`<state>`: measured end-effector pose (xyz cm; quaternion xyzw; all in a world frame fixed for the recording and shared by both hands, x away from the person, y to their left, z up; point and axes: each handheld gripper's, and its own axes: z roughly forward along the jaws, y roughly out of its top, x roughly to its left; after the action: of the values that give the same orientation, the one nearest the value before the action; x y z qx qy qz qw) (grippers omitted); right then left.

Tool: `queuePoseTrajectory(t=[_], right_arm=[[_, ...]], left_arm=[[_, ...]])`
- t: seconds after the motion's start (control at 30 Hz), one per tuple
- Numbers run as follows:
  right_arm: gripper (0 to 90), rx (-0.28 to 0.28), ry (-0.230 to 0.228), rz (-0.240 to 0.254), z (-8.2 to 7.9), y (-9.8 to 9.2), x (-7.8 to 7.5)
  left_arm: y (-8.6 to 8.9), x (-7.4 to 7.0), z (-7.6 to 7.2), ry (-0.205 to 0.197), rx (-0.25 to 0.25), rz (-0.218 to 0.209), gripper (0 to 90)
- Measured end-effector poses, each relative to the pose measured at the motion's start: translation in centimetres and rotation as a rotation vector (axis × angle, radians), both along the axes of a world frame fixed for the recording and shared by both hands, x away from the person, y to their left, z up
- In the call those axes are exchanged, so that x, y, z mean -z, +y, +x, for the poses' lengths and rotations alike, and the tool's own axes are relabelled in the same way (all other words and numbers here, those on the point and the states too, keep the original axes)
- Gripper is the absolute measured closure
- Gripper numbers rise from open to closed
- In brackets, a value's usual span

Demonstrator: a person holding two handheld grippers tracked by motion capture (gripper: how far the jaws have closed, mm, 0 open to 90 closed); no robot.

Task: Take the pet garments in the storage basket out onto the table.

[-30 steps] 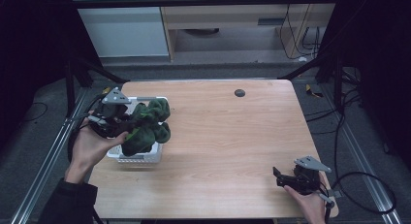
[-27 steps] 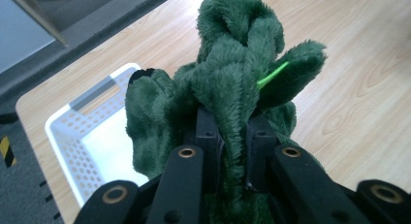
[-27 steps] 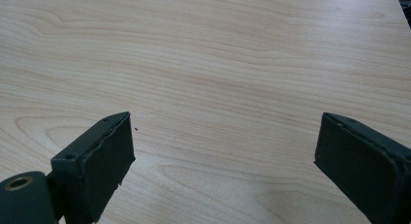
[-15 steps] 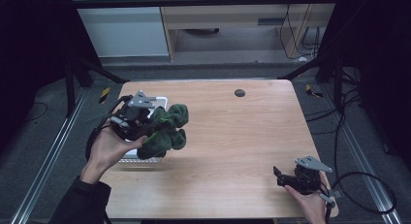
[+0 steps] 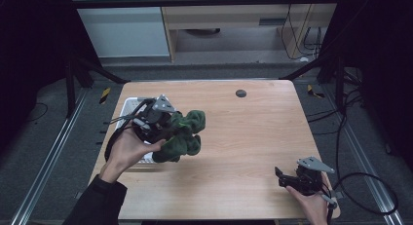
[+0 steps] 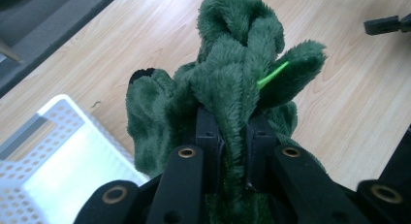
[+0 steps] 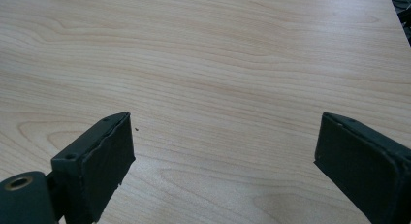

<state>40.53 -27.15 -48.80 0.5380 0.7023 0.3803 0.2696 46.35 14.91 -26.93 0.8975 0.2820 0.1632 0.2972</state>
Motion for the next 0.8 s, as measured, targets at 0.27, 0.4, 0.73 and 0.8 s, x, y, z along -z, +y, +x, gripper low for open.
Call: queuePoseTrajectory(t=[0.27, 0.4, 0.73, 0.8], right_arm=[[6.9, 0.001, -0.008, -0.002, 0.0, -0.1, 0.0], [6.9, 0.000, -0.008, 0.001, 0.0, -0.1, 0.0], [6.9, -0.002, -0.010, 0.002, 0.0, -0.1, -0.1], [6.9, -0.002, -0.010, 0.003, 0.0, -0.2, -0.1]], left_arm=[[-2.0, 1.1, 0.3, 0.020, 0.032, 0.012, 79.8], [-2.8, 1.7, 0.6, 0.033, 0.045, 0.018, 79.7], [-5.4, 3.3, 1.3, 0.053, 0.073, 0.021, 79.7], [-5.8, 3.6, 1.5, 0.057, 0.075, 0.022, 79.6]])
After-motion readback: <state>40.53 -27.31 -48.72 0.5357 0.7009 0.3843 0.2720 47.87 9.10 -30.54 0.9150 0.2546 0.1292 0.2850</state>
